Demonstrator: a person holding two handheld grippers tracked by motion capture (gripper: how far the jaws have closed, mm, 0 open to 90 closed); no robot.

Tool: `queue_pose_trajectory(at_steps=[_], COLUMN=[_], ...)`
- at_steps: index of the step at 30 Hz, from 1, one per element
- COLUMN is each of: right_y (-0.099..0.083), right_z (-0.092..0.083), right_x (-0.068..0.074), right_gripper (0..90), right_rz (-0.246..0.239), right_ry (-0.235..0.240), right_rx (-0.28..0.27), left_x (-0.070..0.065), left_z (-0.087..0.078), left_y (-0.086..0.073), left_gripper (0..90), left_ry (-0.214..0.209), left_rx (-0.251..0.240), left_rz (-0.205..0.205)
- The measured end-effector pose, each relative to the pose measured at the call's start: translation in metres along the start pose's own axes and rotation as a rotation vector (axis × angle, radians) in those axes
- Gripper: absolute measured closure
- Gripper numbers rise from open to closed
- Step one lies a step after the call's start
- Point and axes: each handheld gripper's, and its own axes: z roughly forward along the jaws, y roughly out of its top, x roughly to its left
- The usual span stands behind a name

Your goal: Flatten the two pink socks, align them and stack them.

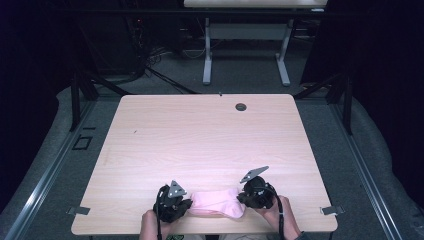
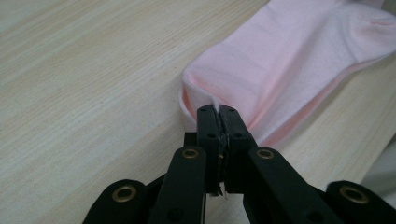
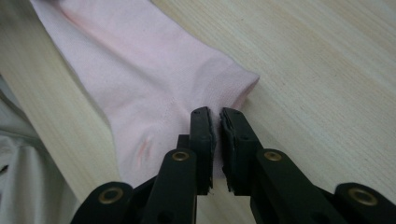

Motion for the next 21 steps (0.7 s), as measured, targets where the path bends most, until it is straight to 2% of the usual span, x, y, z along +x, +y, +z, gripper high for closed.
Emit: queue_pose_trajectory(at_steps=[5, 6, 9, 11, 12, 13, 14, 15, 17, 19, 20, 21], right_y=[-0.004, -0.006, -0.007, -0.007, -0.007, -0.007, -0.008, -0.008, -0.01, -0.01, -0.013, -0.013], right_z=[0.007, 0.007, 0.007, 0.007, 0.005, 0.005, 0.003, 0.001, -0.004, -0.008, -0.017, -0.017], right_x=[0.001, 0.0, 0.0, 0.001, 0.0, 0.0, -0.002, -0.003, -0.007, -0.009, -0.014, -0.014], right_gripper=[82.2, 82.0, 81.2, 78.2, 72.9, 72.9, 68.4, 65.3, 60.7, 57.4, 54.6, 54.6], right_rz=[-0.006, -0.005, -0.006, -0.011, -0.019, -0.019, -0.013, -0.012, 0.003, 0.013, 0.027, 0.027], right_ry=[-0.01, -0.01, -0.013, -0.018, -0.02, -0.02, -0.014, -0.009, -0.015, -0.01, -0.015, -0.015], right_rx=[0.014, 0.005, 0.007, 0.006, 0.002, 0.002, -0.014, -0.024, -0.056, -0.071, -0.106, -0.106], left_x=[0.003, 0.003, 0.004, 0.005, 0.007, 0.009, 0.01, 0.014, 0.018, 0.02, 0.023, 0.025], left_z=[0.001, 0.001, -0.001, -0.002, -0.005, -0.007, -0.01, -0.017, -0.025, -0.029, -0.034, -0.036], left_y=[-0.003, -0.004, -0.004, -0.004, -0.004, -0.004, -0.004, -0.003, -0.002, -0.002, -0.001, 0.0], left_gripper=[83.7, 79.0, 74.9, 66.3, 55.8, 55.8, 44.0, 40.3, 31.5, 29.7, 23.4, 23.4], left_ry=[0.005, 0.01, 0.022, 0.029, 0.028, 0.036, 0.039, 0.05, 0.061, 0.072, 0.088, 0.09], left_rx=[0.007, 0.008, 0.012, 0.006, -0.003, -0.012, -0.017, -0.043, -0.063, -0.078, -0.092, -0.092], left_rz=[-0.006, -0.002, 0.011, 0.002, -0.001, -0.007, -0.01, -0.022, -0.033, -0.036, -0.038, -0.044])
